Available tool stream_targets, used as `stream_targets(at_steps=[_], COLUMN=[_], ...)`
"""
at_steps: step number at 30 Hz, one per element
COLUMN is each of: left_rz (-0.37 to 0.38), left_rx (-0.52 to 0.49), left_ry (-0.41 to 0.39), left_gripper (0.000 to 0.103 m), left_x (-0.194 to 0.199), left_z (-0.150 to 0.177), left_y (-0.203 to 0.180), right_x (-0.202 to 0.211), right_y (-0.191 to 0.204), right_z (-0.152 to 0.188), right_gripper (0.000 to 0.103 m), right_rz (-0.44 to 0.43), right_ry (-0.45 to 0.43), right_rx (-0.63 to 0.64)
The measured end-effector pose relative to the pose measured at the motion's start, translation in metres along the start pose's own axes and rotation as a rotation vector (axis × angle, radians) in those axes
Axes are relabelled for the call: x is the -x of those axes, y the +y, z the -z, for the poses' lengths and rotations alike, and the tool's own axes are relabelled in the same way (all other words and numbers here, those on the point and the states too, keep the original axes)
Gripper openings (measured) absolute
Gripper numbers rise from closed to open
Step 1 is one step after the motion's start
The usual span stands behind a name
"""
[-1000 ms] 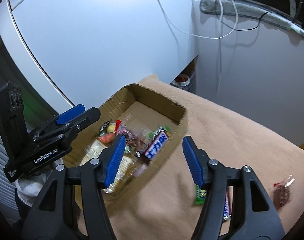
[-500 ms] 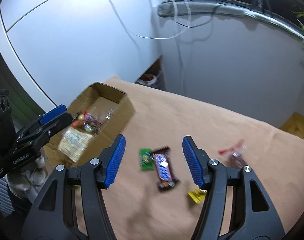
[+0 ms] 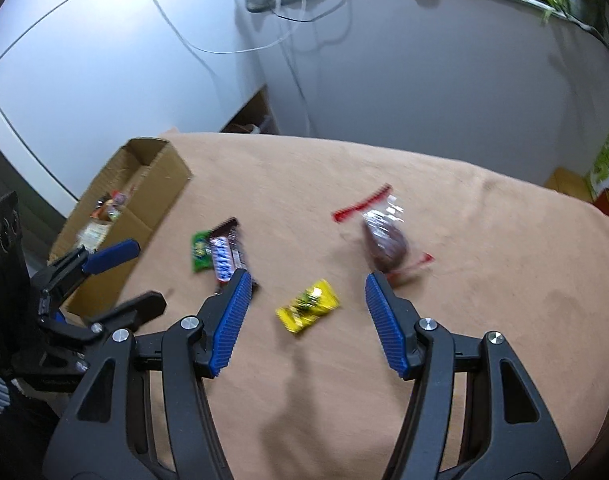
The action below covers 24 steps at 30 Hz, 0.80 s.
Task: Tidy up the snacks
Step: 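Move both tools back toward the Snickers bar and the dried meat bag, then grasp the Snickers bar with the left tool while the right tool grasps the dried meat bag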
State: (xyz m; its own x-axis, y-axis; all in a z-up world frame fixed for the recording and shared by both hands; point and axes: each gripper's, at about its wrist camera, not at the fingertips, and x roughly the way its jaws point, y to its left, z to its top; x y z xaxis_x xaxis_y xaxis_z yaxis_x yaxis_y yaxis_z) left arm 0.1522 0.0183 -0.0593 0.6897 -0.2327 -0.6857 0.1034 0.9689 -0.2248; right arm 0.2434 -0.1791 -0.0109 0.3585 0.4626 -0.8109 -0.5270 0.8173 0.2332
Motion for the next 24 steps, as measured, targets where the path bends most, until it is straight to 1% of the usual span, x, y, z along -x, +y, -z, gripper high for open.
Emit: stream_targets(at_steps=[4,6,7,10,13,17,22,23,24], left_rz=[0.037,0.035,0.019,0.002,-0.011,-0.006,-0.022,-0.025,-0.034], left_rx=[0.055,0.074,0.077,0.068,0.062,0.066,0.075,0.071,0.059], left_ry=[0.066,0.064,0.069,0.058,0.064,0.069,0.092,0.091,0.087], left_gripper=[0.081,0.081,0.081,0.080,0.079,0.079,0.079,0.078,0.076], left_x=[-0.025,-0.032,-0.036,-0.042,-0.048,-0.057,-0.072,-0.074,-0.075], left_z=[0.004,0.005,0.004,0.004,0.001,-0.004,-0.009,-0.010,-0.011], left_y=[-0.002,-0.002,-0.003,-0.003,-0.005,-0.006,0.000,0.000,-0.002], right_x=[0.000,-0.001,-0.002,-0.008,-0.018,-0.031,-0.045,-0.047,-0.050], right_y=[-0.020,-0.029,-0.033,-0.041,-0.047,-0.048,-0.045,-0.045,-0.045], right_z=[0.000,-0.003,-0.004,-0.006,-0.009,-0.015,-0.021,-0.021,-0.022], right_gripper=[0.062,0.062,0.062,0.062,0.062,0.062,0.062,0.062,0.062], right_rz=[0.039,0.051,0.052,0.057,0.049,0.051,0.055,0.053,0.049], right_ry=[-0.008,-0.007,-0.006,0.000,0.019,0.032,0.052,0.054,0.057], right_rx=[-0.015,-0.019,-0.020,-0.016,-0.012,0.006,0.032,0.035,0.039])
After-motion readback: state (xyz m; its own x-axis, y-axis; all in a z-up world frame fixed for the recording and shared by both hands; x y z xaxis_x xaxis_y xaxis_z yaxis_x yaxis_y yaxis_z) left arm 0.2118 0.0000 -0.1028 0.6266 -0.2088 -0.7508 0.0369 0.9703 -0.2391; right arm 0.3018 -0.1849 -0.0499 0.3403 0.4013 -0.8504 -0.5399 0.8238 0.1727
